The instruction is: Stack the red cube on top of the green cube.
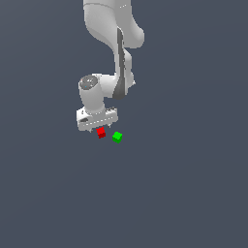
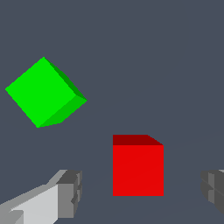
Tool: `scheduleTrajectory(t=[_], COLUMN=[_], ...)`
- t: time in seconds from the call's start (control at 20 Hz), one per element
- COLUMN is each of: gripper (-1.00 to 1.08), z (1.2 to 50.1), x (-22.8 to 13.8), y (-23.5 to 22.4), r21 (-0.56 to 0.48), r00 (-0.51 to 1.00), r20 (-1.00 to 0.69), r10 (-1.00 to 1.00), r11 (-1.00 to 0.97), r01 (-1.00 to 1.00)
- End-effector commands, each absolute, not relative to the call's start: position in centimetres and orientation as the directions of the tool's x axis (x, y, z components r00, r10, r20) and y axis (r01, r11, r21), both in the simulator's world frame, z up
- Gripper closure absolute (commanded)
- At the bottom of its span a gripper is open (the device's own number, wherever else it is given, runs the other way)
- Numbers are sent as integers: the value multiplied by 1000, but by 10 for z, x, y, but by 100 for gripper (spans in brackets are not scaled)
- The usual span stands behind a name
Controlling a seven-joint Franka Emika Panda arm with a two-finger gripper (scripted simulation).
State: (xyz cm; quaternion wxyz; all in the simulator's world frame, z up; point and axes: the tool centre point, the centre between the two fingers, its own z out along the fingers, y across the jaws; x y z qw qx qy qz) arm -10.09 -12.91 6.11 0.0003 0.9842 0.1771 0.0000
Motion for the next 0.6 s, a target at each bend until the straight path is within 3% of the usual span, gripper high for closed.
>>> scheduleTrajectory(t=[0.0, 0.55], gripper=[-92, -92], z=[52, 20], x=[-101, -101], y=[-129, -130], r21=[0, 0], r00=[937, 936], r20=[-1, 0], r10=[349, 351], r11=[-937, -936], r01=[349, 351])
